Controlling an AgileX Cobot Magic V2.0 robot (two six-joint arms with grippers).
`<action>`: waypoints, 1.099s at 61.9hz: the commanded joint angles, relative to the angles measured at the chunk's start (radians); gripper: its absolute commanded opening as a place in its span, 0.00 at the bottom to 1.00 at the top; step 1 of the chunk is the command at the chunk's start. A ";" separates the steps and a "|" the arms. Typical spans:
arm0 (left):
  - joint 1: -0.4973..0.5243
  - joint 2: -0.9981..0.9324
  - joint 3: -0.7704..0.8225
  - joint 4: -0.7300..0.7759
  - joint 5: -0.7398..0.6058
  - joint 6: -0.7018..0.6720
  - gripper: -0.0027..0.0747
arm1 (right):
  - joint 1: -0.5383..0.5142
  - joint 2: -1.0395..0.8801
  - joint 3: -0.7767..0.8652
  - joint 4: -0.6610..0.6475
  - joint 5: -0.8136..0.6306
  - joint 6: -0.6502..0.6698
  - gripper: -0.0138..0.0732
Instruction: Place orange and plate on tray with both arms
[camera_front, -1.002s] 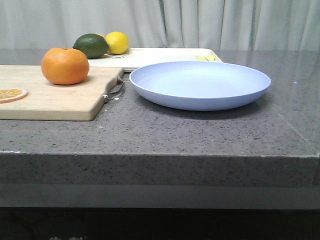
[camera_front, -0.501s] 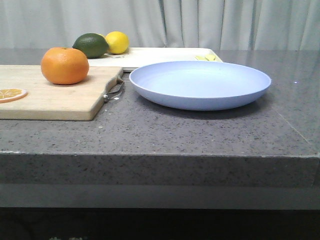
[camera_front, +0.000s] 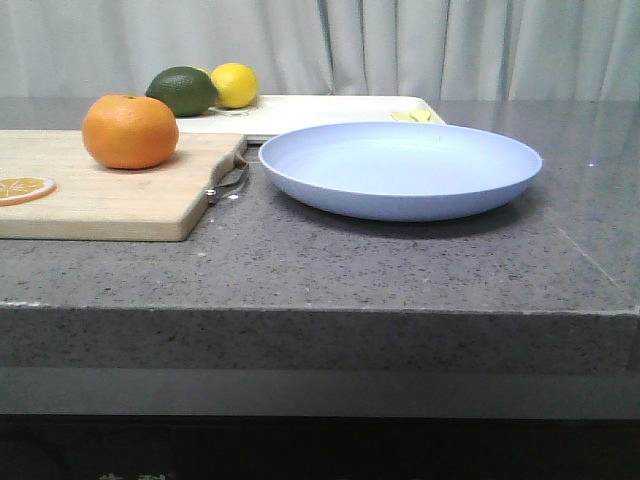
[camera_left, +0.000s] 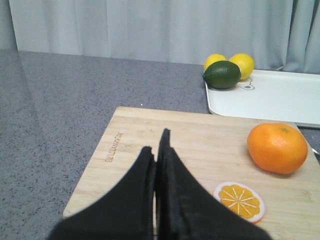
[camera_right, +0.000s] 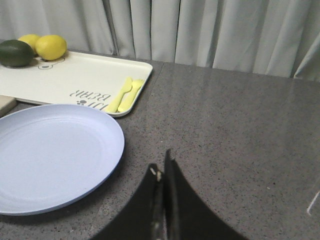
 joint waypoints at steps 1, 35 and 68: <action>-0.001 0.039 -0.042 0.002 -0.123 -0.001 0.01 | -0.006 0.067 -0.063 0.004 -0.071 -0.009 0.09; -0.001 0.045 -0.040 0.002 -0.146 -0.001 0.89 | -0.006 0.097 -0.064 0.004 -0.094 -0.009 0.91; -0.026 0.134 -0.071 -0.035 -0.176 -0.001 0.74 | -0.006 0.097 -0.064 0.004 -0.109 -0.009 0.89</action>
